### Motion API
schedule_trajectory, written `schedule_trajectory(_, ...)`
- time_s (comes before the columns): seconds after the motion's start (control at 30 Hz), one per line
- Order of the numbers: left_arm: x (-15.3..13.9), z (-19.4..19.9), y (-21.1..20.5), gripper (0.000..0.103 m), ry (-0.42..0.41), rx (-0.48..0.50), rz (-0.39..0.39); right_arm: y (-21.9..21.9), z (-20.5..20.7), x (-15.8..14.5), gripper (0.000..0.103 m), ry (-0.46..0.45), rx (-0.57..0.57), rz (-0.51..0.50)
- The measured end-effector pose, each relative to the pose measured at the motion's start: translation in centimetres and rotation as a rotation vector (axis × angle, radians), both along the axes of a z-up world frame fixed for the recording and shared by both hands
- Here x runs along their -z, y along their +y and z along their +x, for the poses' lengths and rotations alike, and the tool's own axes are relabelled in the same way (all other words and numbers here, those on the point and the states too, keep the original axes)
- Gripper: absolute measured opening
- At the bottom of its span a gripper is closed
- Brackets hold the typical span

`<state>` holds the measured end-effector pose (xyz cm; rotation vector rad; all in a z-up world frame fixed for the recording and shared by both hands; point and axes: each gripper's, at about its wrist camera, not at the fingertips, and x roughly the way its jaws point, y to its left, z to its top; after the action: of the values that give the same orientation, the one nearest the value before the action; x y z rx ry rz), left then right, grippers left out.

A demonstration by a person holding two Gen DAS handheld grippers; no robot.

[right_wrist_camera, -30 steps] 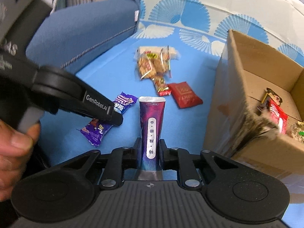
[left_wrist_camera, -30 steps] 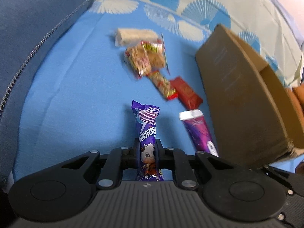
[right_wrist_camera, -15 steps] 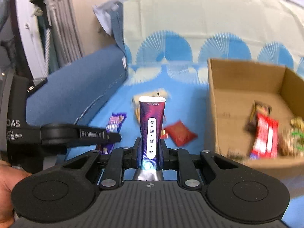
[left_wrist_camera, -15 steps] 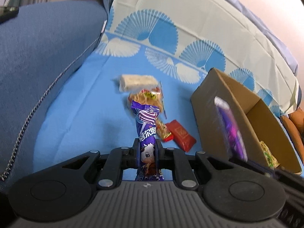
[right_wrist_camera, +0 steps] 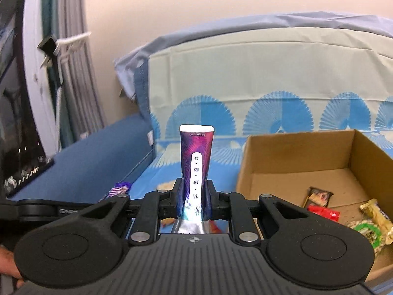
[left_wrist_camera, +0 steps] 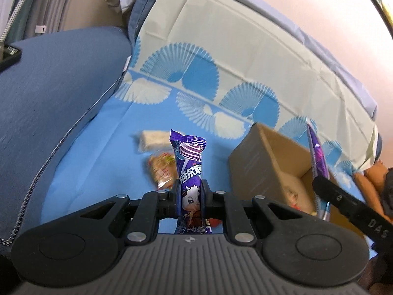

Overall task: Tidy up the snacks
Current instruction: 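Carry both purple snacks over the box and open both tools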

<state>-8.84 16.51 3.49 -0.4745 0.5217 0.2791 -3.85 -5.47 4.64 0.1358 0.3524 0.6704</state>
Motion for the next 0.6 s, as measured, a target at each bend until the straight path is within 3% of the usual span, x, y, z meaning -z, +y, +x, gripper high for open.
schedule_trajectory(0.1, -1.3, 1.2, -1.4, 0.015, -0.021, 0.020, -0.010, -1.4, 1.2, -0.6, 0.018, -0.002, 0.037, 0.029)
schedule_trajectory(0.23, -3.1, 3.8, -4.7, 0.015, -0.044, 0.096, 0.008, -3.1, 2.6, -0.9, 0.018, -0.053, 0.139, -0.025)
schedule_trajectory(0.43, -5.1, 7.2, -10.2, 0.015, -0.082, 0.201, 0.034, -6.2, 5.4, 0.0, 0.018, 0.037, 0.284, -0.036)
schedule_trajectory(0.6, -5.6, 9.4, -13.3, 0.015, -0.084, 0.259, 0.061, -7.7, 5.9, 0.7, 0.018, 0.065, 0.332, -0.032)
